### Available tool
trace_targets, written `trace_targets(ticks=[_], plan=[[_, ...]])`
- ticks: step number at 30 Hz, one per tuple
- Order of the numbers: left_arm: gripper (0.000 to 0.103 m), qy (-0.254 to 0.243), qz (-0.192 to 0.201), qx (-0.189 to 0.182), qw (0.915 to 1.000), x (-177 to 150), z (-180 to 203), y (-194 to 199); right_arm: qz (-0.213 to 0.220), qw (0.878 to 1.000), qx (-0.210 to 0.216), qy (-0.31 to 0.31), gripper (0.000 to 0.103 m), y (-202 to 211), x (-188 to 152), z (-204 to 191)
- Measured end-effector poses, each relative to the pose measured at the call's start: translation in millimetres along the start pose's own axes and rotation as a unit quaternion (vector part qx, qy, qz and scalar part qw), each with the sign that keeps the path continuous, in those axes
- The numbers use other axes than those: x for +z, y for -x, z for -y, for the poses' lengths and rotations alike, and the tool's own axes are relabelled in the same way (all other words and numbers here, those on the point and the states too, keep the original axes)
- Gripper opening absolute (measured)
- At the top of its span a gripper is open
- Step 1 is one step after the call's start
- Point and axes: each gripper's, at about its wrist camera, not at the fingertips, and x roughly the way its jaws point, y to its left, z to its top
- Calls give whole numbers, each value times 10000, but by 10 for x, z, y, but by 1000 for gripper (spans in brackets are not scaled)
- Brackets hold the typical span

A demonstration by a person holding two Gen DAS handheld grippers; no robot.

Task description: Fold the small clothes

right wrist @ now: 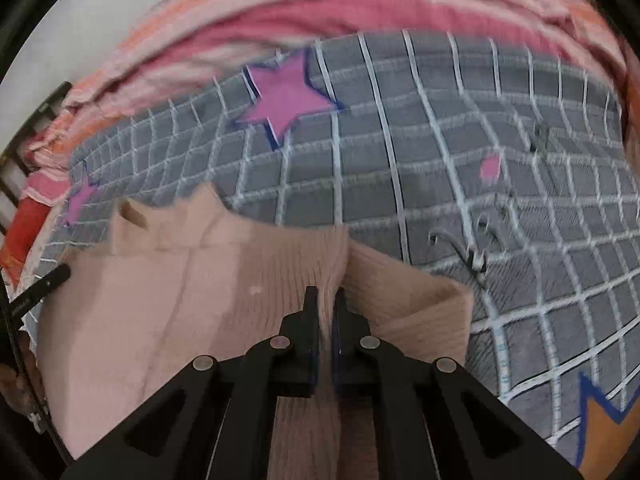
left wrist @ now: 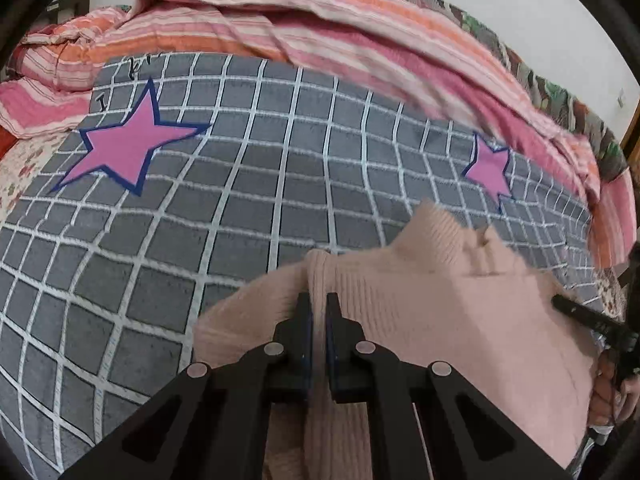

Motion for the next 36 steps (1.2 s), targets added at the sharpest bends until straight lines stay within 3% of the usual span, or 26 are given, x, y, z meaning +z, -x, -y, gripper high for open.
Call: trace_targets(ticks=[3, 6, 8, 10, 14, 19, 23, 26, 30, 33, 36], plan=[[11, -20, 26, -55, 10000, -22, -10, 70, 70, 10000, -42, 35, 13, 82, -15, -13], [20, 185, 52, -216, 9996, -52, -75, 218, 258, 9996, -137, -20, 19, 307, -83, -67], [39, 247, 152, -336, 9990, -92, -117, 324, 482, 9986, -172, 139, 29, 511, -189, -207], [45, 251, 208, -364, 9988, -151, -150, 409, 662, 9970, -116, 395, 40, 662, -264, -381], [65, 403, 306, -321, 9982, -284, -250, 597, 776, 9935, 232, 801, 43, 809, -392, -817], [65, 474, 376, -163, 9980, -489, -522, 712, 449, 9923, 525, 1032, 43, 603, -561, -1299], [65, 428, 333, 127, 9984, -570, -792, 625, 277, 9936, 50, 1092, 42, 347, -644, -1449], [65, 474, 481, 2, 9977, -545, -934, 573, 203, 9951, -28, 965, 42, 289, -543, -1450], [65, 343, 589, 144, 9976, -471, -977, 424, -80, 9964, -186, 822, 42, 94, -346, -1449], [74, 112, 681, 172, 9975, -480, -926, 360, -266, 9964, -277, 762, 43, -82, -232, -1461], [75, -84, 761, 311, 9966, -518, -862, 350, -339, 9961, -343, 736, 43, -209, -124, -1472]])
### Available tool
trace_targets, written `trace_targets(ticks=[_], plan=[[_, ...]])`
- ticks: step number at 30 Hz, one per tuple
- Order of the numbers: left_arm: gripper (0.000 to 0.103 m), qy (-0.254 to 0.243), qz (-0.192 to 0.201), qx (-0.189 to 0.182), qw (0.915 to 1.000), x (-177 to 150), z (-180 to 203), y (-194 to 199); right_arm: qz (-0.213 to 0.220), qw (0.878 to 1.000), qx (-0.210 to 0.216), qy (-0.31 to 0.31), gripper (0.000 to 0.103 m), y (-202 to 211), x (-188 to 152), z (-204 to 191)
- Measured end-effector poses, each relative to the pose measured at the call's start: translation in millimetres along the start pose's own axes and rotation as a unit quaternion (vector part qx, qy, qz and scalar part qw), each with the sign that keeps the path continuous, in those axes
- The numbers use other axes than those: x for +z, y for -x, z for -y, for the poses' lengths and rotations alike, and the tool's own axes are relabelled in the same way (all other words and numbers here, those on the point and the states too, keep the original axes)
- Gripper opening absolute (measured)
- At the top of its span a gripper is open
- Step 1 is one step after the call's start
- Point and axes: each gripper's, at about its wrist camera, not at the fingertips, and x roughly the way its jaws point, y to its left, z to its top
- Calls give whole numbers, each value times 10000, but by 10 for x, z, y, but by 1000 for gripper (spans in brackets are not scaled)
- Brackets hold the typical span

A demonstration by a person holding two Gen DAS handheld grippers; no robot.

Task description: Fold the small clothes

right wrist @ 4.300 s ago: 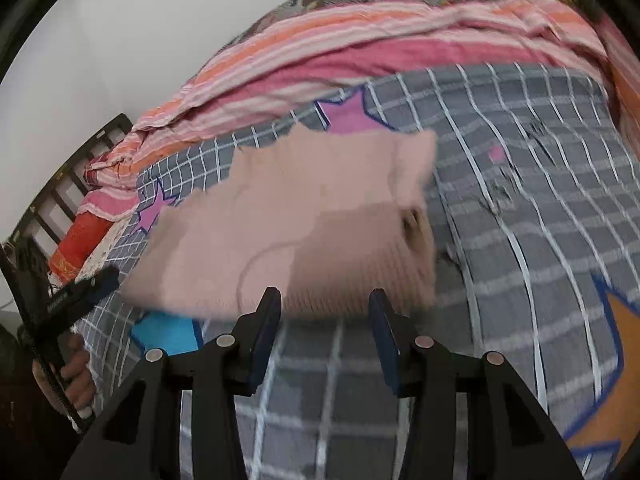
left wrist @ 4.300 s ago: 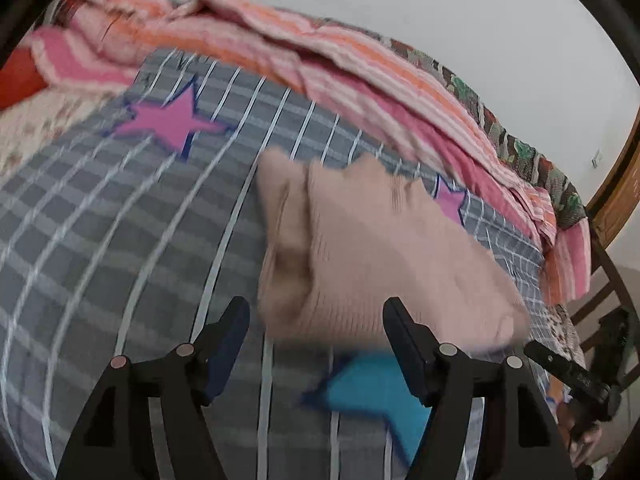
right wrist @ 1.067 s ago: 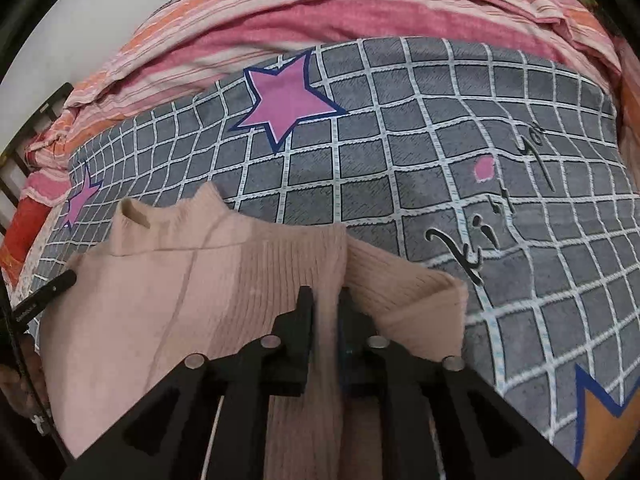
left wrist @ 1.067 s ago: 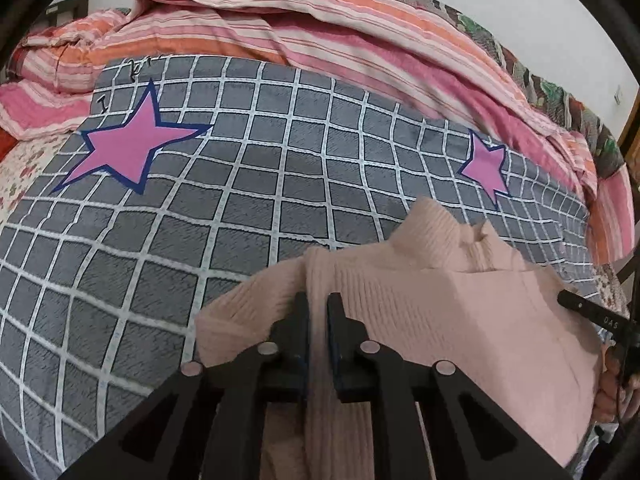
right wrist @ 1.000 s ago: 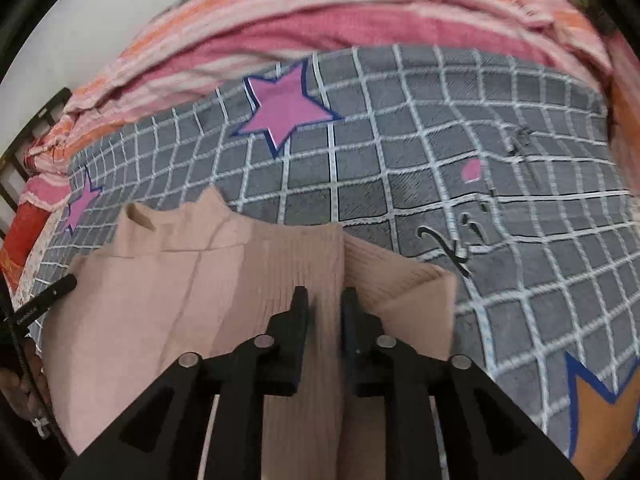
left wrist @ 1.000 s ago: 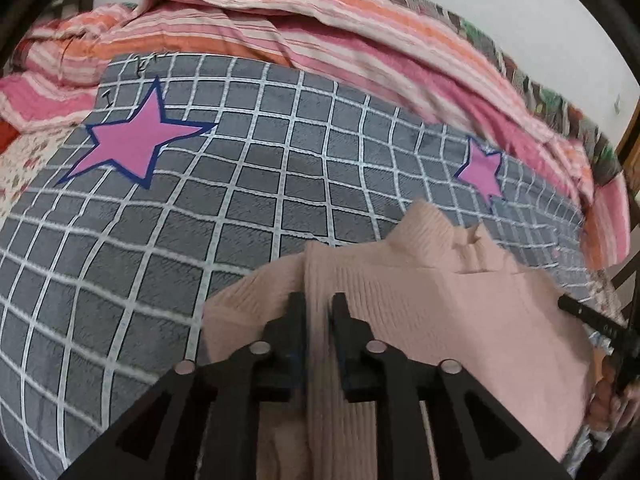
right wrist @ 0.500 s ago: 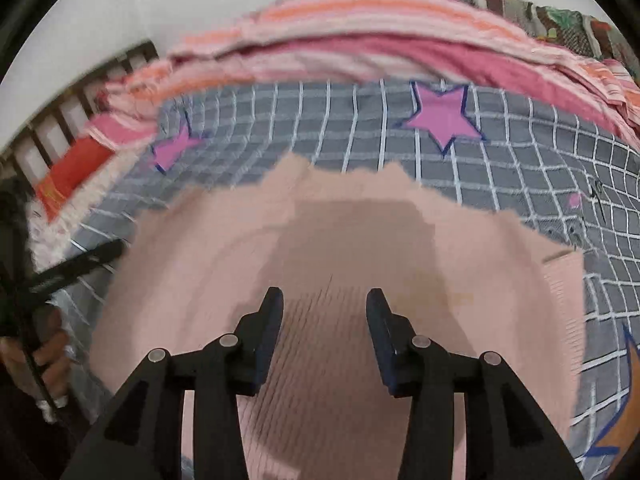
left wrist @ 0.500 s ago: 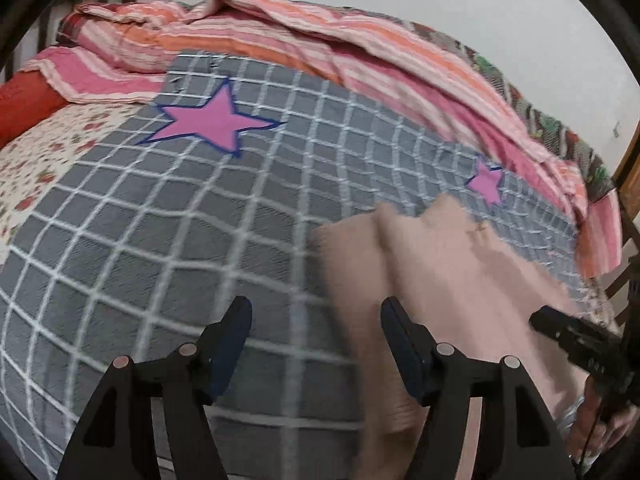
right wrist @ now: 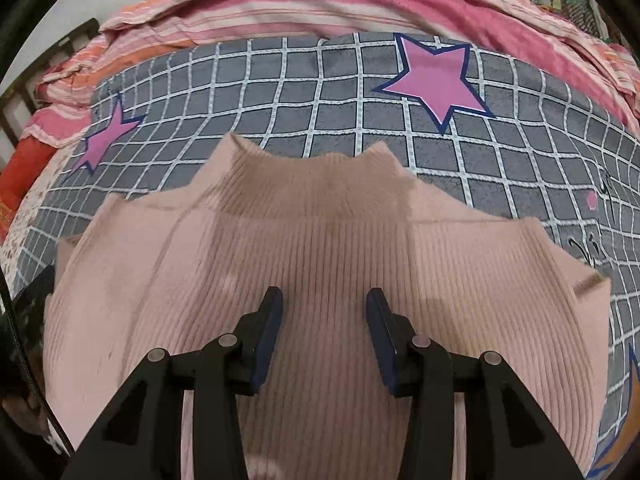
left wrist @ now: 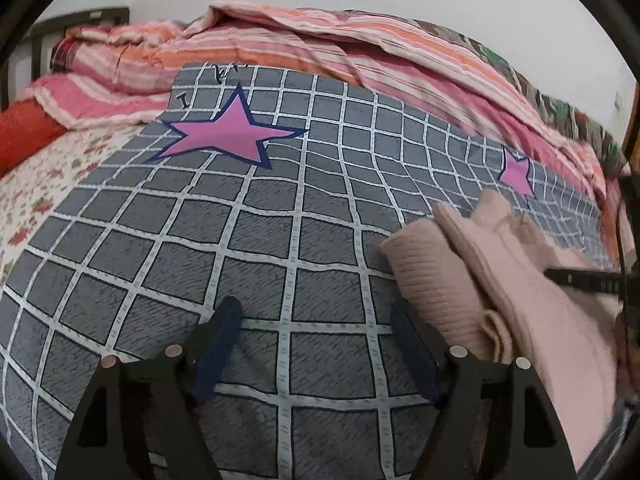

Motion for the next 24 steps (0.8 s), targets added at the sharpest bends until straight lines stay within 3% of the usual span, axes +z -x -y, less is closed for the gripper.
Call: trace_targets(ticks=[6, 12, 21, 24], plan=[[75, 306, 132, -345, 9989, -3, -124, 37, -13, 10000, -21, -70, 43, -162, 151, 37], [75, 541, 245, -669, 9960, -66, -186, 160, -5, 10000, 4, -2, 43, -77, 95, 9], [77, 1075, 132, -1090, 9881, -276, -137, 545, 318, 9989, 305, 142, 43, 502, -456, -72], [77, 1091, -60, -1208, 9866, -396, -56, 629, 481, 9982, 138, 318, 43, 620, -699, -168]])
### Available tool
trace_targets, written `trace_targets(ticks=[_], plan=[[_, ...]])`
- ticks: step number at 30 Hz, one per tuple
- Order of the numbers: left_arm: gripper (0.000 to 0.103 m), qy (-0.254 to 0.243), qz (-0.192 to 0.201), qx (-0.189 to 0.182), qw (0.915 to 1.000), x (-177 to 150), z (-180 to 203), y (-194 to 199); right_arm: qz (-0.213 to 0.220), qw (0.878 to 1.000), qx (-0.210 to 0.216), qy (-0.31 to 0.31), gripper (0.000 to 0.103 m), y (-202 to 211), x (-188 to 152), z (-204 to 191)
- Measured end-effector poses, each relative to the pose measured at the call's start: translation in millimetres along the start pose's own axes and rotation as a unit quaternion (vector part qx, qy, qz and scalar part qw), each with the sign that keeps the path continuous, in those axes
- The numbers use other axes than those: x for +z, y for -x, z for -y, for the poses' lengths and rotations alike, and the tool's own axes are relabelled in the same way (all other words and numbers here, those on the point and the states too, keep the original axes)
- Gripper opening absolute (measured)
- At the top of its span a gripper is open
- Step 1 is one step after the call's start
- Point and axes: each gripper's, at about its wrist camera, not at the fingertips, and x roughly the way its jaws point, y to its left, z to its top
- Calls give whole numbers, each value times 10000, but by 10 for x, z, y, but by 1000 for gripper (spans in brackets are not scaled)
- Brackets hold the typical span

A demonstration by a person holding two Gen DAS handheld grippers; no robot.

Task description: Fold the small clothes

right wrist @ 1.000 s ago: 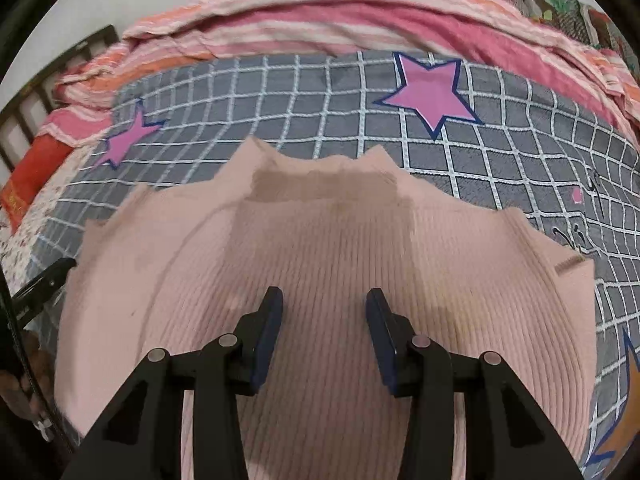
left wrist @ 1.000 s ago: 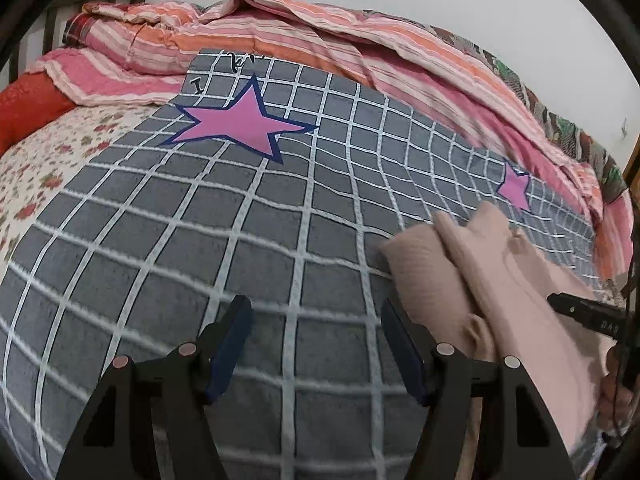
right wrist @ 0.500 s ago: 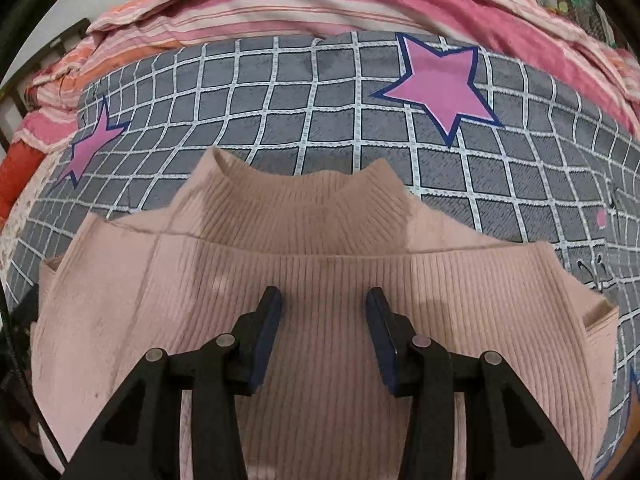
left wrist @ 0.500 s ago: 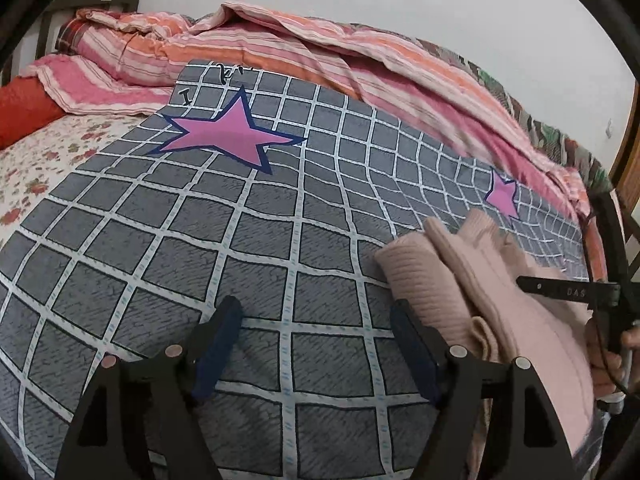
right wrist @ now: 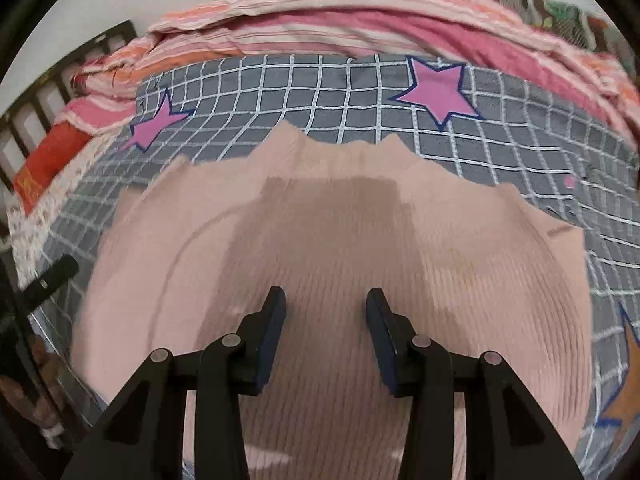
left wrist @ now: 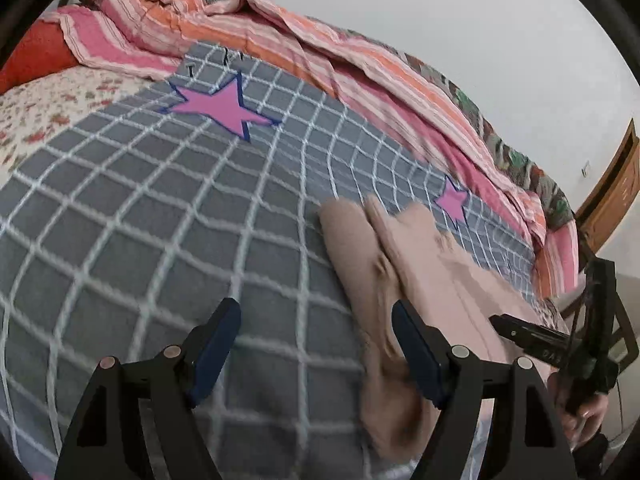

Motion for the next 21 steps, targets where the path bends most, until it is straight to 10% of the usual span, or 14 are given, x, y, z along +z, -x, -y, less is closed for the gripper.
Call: trace_targets(ticks=[21], plan=[[75, 432, -121, -1035, 9936, -623, 424, 11, 534, 9981, 305, -49, 43, 719, -978, 151]])
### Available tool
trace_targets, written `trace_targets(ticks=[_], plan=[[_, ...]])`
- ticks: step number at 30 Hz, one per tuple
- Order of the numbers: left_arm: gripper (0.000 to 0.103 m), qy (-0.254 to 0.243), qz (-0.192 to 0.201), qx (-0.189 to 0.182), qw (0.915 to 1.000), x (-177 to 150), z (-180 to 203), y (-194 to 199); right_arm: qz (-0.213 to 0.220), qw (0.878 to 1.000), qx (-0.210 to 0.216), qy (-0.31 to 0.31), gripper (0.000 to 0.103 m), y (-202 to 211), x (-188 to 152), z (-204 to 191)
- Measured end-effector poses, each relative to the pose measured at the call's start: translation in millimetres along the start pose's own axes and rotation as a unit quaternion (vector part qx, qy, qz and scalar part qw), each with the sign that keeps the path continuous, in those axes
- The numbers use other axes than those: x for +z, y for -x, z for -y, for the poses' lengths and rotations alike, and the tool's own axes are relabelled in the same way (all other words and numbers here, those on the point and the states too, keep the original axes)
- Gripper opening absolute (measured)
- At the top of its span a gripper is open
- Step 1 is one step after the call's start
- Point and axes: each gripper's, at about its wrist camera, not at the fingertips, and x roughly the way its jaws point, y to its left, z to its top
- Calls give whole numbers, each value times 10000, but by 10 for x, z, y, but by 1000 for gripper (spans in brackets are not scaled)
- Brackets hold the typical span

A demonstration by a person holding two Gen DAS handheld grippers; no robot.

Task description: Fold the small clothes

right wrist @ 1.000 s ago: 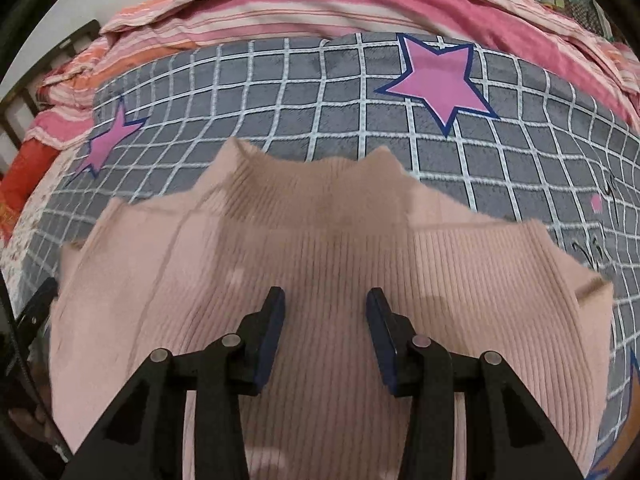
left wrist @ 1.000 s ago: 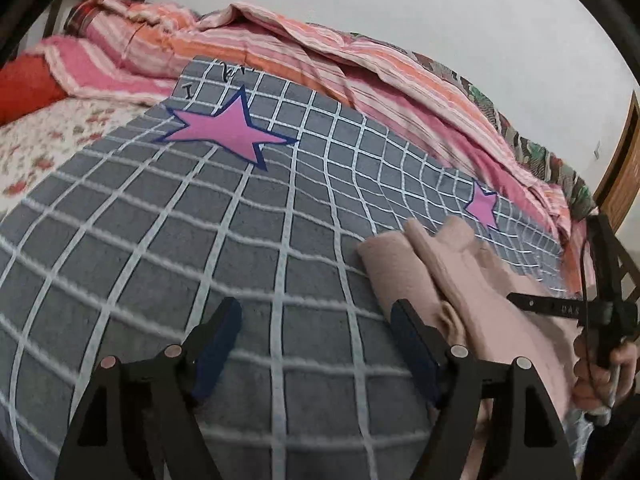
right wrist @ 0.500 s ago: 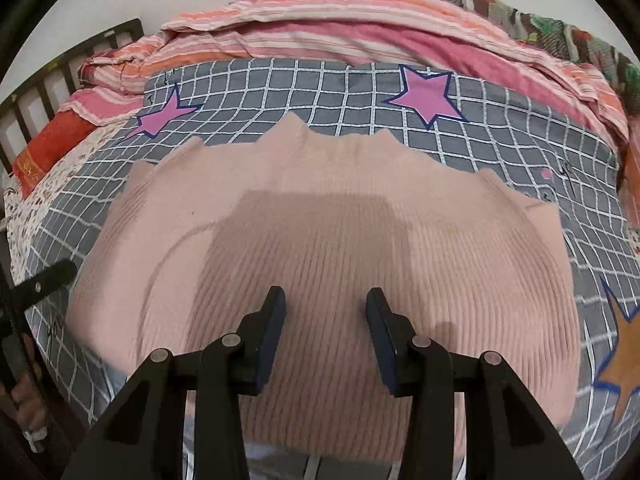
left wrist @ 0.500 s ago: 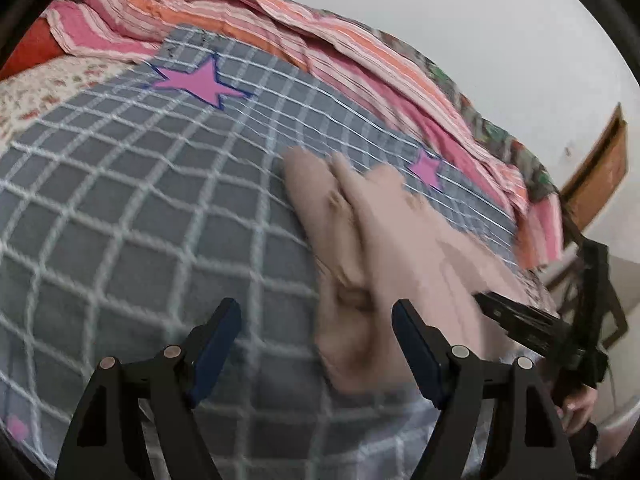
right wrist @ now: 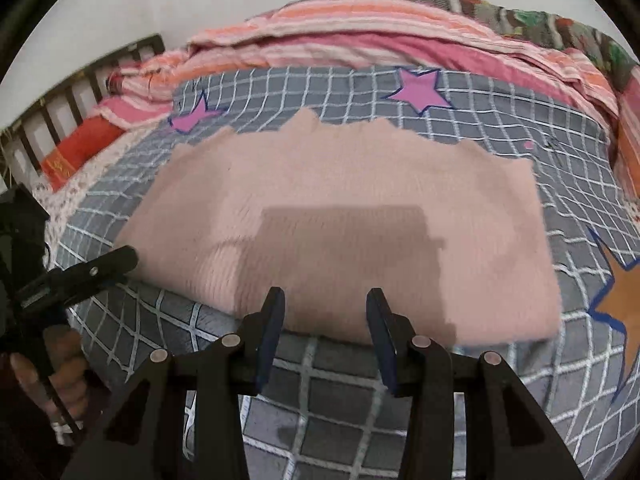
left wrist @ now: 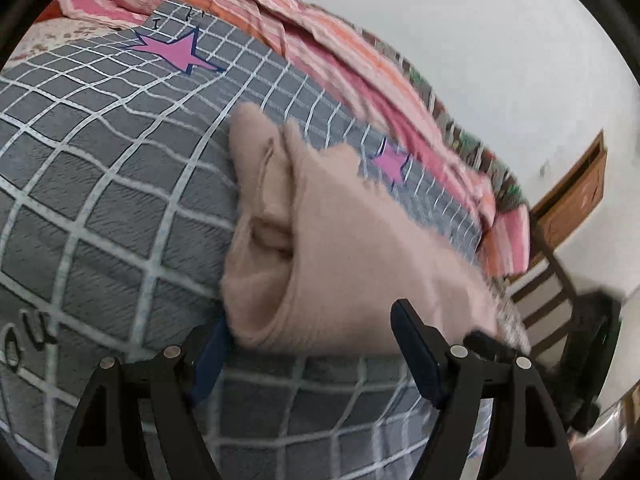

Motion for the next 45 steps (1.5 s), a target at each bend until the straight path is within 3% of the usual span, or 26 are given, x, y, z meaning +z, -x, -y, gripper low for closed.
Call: trace_targets(ticks=[6, 13, 16, 19, 23, 26, 32, 37, 41, 45], plan=[[75, 54, 268, 20, 9996, 194, 152, -243, 90, 9989, -21, -456, 43, 209, -82, 336], [65, 312, 604, 490, 9965, 413, 144, -417, 275, 9951, -222, -925, 43, 477, -183, 784], [51, 546, 685, 667, 9939, 456, 93, -442, 314, 9927, -308, -1127, 43, 560, -252, 976], [29, 442, 672, 831, 9933, 489, 125, -455, 311, 9902, -326, -1320, 43, 593, -318, 1142], [25, 305, 686, 959, 9926, 573, 275, -408, 312, 9885, -325, -1444, 43, 602, -373, 1267], [23, -13, 657, 1219, 9904, 639, 533, -422, 382, 9880, -340, -1460, 43, 630, -380, 1334], [21, -701, 658, 1378, 9858, 762, 1203, -491, 549, 9833, -297, -1708, 43, 708, -424, 1556], [21, -1240, 630, 1116, 9840, 768, 1855, -660, 603, 9799, -400, -1861, 43, 796, -512, 1746], [21, -1557, 446, 958, 9821, 573, 2372, -988, 634, 9745, -515, -2092, 43, 900, -624, 1947], [21, -1877, -75, 870, 9783, 106, 2740, -1518, 625, 9695, -652, -2276, 43, 1023, -763, 2106]])
